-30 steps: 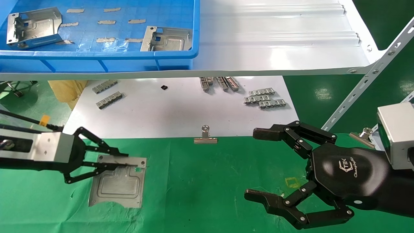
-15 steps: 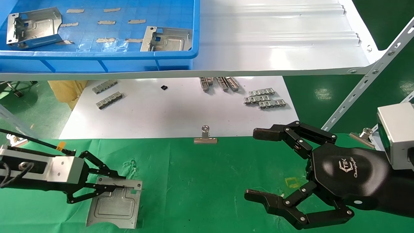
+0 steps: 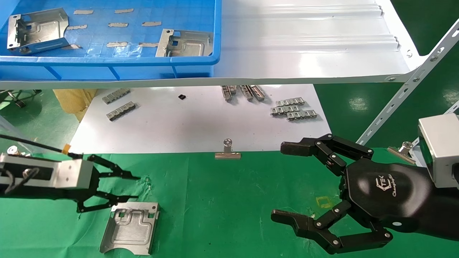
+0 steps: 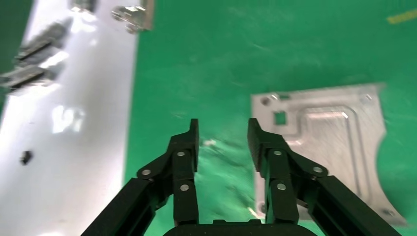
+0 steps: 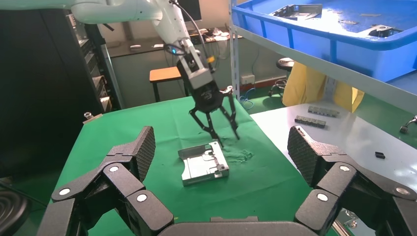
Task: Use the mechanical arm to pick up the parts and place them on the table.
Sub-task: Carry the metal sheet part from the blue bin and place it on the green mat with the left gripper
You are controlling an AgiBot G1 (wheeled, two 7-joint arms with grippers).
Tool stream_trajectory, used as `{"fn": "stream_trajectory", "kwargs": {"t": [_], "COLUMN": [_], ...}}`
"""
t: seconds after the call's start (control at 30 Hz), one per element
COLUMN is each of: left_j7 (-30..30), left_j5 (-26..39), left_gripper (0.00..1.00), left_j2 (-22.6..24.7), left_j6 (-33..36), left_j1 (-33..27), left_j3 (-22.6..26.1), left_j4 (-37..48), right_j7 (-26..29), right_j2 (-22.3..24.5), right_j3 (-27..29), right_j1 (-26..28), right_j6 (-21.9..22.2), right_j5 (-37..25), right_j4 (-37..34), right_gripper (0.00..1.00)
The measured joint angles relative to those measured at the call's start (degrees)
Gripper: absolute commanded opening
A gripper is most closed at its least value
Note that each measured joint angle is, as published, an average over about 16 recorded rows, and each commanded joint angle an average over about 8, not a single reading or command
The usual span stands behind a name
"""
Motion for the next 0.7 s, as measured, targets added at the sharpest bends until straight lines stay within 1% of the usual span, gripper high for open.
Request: {"fn": "stream_trajectory", "kwargs": {"t": [0.37,0.7], "left_j7": [-4.68,-4.87], "left_j5": [-7.02,-7.36], "left_gripper": [1.0,1.0], "left_j2": [-1.17,-1.27], "left_j6": [0.64,0.69], "left_j1": [1.74,1.95], "left_j3": [-2.69,-2.84], "left_j4": [2.11,2.03], "right_j7": [0.0,0.0], "right_j2": [0.0,0.01], "right_j3": [0.01,0.01], "right_j1": [-0.01,-0.02], "right_j6": [0.01,0.02], "right_j5": [0.01,0.01], "right_j4": [-0.01,-0.02], "right_gripper": [1.0,1.0]}}
